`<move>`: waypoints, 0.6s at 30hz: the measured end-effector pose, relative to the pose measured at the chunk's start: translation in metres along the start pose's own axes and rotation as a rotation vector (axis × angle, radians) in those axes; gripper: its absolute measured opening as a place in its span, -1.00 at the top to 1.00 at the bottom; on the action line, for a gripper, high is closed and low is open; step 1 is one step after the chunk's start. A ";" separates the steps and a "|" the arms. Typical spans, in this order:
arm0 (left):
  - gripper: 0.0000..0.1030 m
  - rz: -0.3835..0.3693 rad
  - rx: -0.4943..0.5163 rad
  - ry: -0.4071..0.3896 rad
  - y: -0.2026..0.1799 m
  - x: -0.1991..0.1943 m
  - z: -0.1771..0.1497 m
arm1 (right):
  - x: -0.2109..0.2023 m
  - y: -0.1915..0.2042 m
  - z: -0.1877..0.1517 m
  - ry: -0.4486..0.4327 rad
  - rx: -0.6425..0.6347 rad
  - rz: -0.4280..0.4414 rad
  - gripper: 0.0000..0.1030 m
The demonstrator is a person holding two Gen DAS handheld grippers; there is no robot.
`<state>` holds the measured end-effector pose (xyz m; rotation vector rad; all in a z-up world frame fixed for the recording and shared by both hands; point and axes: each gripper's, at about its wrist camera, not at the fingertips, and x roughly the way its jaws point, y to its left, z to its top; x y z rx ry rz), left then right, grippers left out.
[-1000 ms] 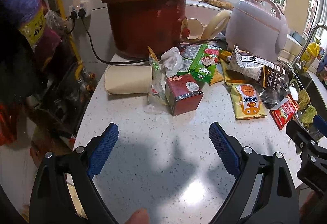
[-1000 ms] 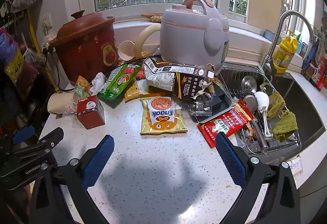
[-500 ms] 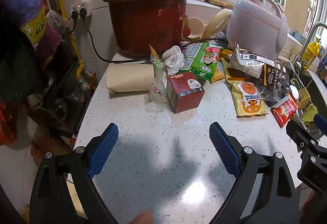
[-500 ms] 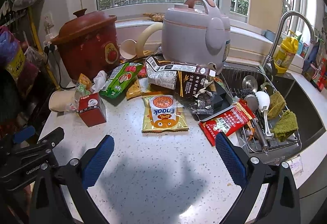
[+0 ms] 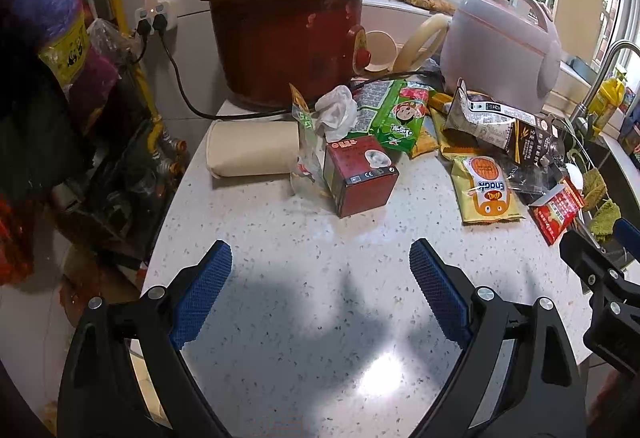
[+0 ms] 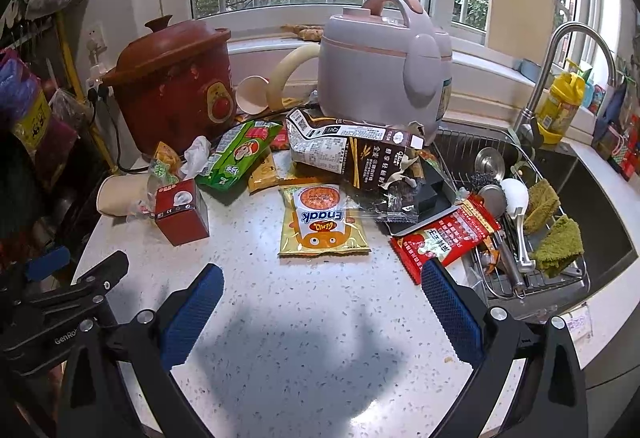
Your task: Collect trash
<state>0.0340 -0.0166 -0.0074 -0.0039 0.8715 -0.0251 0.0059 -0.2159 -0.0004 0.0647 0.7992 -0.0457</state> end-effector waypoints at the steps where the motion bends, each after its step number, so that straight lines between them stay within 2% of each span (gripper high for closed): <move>1: -0.71 0.001 -0.001 0.002 0.000 0.000 0.000 | 0.000 0.000 0.000 -0.001 -0.001 0.000 -0.90; 8: -0.72 -0.010 -0.004 0.009 0.001 0.001 -0.001 | -0.001 0.000 0.000 0.000 -0.001 0.000 -0.90; 15: -0.72 0.017 0.014 -0.012 0.000 0.000 -0.002 | 0.000 0.000 0.000 0.000 -0.005 0.004 -0.90; 18: -0.79 0.030 -0.002 -0.016 0.002 -0.001 -0.003 | 0.000 0.000 0.000 0.000 -0.005 0.003 -0.90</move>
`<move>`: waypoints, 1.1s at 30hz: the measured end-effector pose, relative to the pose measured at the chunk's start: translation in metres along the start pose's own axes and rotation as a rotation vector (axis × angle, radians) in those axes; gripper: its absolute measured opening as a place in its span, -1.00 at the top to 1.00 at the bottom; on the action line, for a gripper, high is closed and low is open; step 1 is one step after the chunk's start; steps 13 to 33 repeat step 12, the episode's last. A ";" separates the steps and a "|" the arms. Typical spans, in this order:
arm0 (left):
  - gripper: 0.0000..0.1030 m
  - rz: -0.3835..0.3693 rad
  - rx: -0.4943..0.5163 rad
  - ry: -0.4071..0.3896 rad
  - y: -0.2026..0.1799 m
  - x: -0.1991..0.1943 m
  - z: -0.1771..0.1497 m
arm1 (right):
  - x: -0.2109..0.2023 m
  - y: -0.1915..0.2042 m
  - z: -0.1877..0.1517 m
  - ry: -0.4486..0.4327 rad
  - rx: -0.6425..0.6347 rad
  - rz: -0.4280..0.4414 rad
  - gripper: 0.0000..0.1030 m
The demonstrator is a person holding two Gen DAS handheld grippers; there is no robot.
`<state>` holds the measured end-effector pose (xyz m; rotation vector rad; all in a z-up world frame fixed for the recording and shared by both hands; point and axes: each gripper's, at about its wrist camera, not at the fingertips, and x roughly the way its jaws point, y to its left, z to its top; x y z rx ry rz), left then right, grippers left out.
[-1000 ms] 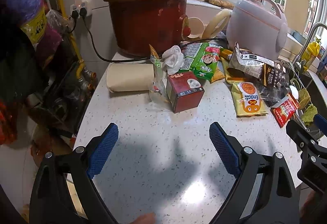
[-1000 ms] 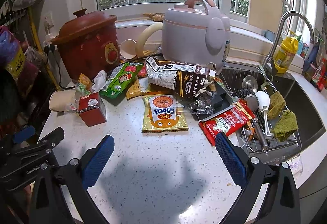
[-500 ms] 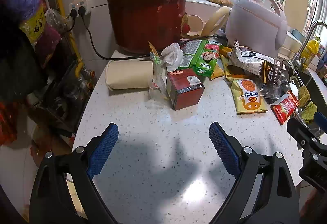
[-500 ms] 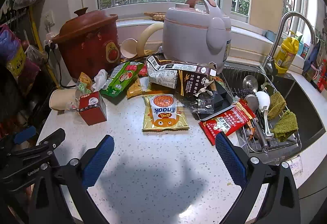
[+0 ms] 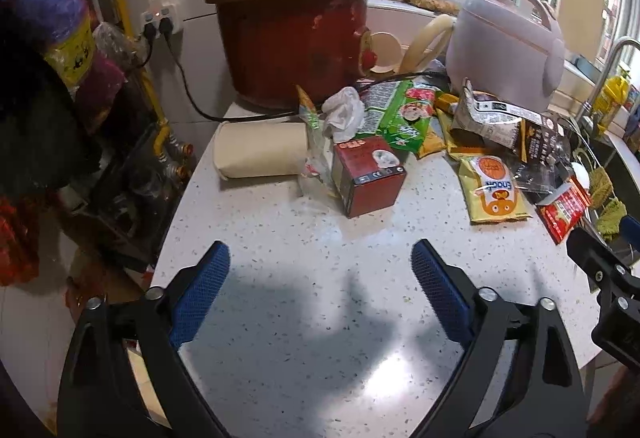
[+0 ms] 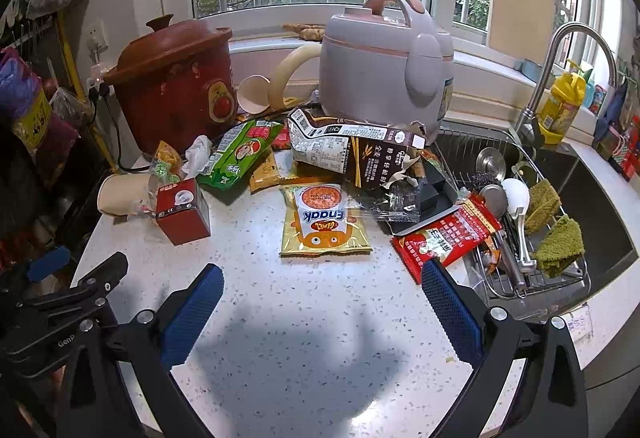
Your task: Collect trash
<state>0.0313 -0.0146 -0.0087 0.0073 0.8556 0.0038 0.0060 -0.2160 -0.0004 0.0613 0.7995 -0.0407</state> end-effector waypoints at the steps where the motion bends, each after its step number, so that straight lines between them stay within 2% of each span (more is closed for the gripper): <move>1: -0.79 0.002 -0.010 -0.003 0.001 0.000 0.000 | 0.000 0.000 0.000 0.000 -0.001 -0.001 -0.90; 12: -0.79 -0.019 -0.011 0.029 0.002 0.004 -0.004 | 0.001 0.000 -0.001 0.002 0.002 0.007 -0.90; 33: -0.79 -0.019 -0.011 0.029 0.002 0.004 -0.004 | 0.001 0.000 -0.001 0.002 0.002 0.007 -0.90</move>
